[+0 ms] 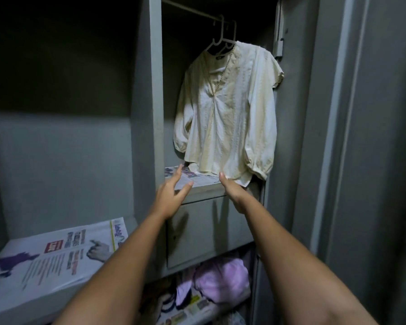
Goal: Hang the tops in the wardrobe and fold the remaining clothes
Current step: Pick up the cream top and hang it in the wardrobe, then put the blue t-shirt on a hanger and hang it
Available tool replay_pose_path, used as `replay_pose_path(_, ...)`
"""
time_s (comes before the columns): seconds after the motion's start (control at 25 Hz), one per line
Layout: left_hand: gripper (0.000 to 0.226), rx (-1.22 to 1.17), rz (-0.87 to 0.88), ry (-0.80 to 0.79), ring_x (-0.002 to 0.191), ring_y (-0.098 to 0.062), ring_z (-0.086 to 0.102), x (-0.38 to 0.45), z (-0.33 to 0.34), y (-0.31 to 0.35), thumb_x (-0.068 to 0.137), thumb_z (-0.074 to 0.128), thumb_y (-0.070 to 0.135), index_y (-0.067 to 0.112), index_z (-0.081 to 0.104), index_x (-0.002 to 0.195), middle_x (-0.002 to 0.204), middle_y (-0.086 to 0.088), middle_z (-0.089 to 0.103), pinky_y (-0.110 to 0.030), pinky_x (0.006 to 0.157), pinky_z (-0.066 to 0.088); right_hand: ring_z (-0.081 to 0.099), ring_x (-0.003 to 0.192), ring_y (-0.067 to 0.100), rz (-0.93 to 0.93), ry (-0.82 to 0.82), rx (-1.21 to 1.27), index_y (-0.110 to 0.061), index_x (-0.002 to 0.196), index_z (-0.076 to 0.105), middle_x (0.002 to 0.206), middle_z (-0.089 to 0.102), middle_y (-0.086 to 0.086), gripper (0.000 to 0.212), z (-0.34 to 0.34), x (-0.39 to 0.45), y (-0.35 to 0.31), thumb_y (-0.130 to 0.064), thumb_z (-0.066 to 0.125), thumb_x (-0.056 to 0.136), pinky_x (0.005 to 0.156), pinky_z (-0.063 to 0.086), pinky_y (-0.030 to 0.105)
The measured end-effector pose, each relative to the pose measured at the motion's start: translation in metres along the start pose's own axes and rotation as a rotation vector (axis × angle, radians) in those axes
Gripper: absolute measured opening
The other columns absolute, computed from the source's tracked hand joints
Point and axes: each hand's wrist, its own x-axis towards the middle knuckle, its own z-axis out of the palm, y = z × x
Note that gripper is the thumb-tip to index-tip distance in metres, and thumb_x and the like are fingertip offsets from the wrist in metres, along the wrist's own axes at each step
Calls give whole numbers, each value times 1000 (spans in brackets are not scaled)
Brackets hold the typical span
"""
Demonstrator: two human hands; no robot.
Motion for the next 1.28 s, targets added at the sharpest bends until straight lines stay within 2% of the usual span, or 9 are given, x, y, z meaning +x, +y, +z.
replay_pose_path(0.12, 75, -294, -311, -82, 143, -14, 23, -18, -7, 17, 91, 51, 53, 17, 23, 151, 156, 2, 24, -27, 113, 16, 10, 147, 18, 39, -24, 76, -16, 153, 14, 160, 9, -1, 73, -7, -52, 7, -59, 30, 96, 116, 10, 39)
replay_pose_path(0.2, 96, -356, -383, -108, 145, -13, 16, -42, -9, 34, 77, 46, 76, 19, 22, 151, 158, 4, 18, -32, 116, 11, 9, 147, 17, 71, -7, 80, -17, 153, 11, 160, 7, -3, 83, -16, -93, 12, -66, 34, 90, 117, 9, 40)
replay_pose_path(0.28, 88, -425, -422, -109, 145, -14, 16, -74, -1, 60, 84, 42, 72, 20, 21, 152, 158, 5, 17, -36, 117, 12, 11, 146, 16, 95, 35, 84, -14, 153, 12, 160, 10, -3, 85, -30, -141, 23, -65, 38, 90, 118, 9, 37)
replay_pose_path(0.52, 68, -489, -431, -275, 146, -16, 11, -185, 51, 135, 97, 36, 52, 14, 20, 151, 160, -1, 10, -32, 117, 7, 17, 145, 19, 198, 106, 39, -6, 150, 20, 157, 18, 3, 73, -84, -293, 55, -54, 34, 97, 115, 14, 32)
replay_pose_path(0.72, 91, -620, -378, -482, 145, -16, 18, -225, 106, 243, 84, 39, 74, 17, 21, 152, 158, 2, 18, -34, 118, 13, 28, 140, 20, 194, 294, 86, -8, 145, 34, 148, 34, 3, 64, -171, -409, 50, -52, 31, 99, 112, 20, 28)
replay_pose_path(0.84, 77, -724, -286, -625, 146, -16, 14, -248, 151, 311, 90, 32, 67, 24, 19, 152, 159, 4, 14, -38, 119, 12, 46, 128, 25, 239, 466, 120, -9, 137, 46, 146, 41, 12, 58, -238, -480, 50, -51, 30, 100, 110, 29, 35)
replay_pose_path(1.0, 105, -794, -223, -854, 147, -19, 9, -282, 207, 387, 70, 29, 90, 28, 8, 152, 160, 2, 8, -47, 120, 9, 17, 145, 23, 356, 723, -4, -6, 150, 19, 157, 17, 9, 71, -315, -581, 57, -54, 28, 99, 116, 14, 35)
replay_pose_path(1.08, 95, -829, -192, -922, 147, -18, 8, -295, 230, 418, 79, 27, 83, 26, 6, 153, 160, 2, 7, -46, 120, 9, 15, 146, 24, 402, 805, -24, -9, 151, 15, 159, 14, 8, 74, -347, -616, 63, -58, 29, 97, 117, 13, 38)
replay_pose_path(1.28, 68, -888, -140, -936, 146, -18, 14, -294, 299, 470, 99, 26, 55, 17, 10, 153, 160, -2, 14, -39, 120, 11, 50, 109, 11, 432, 886, -30, -15, 152, 15, 145, 40, 4, 71, -403, -641, 60, -57, 29, 97, 91, 39, 30)
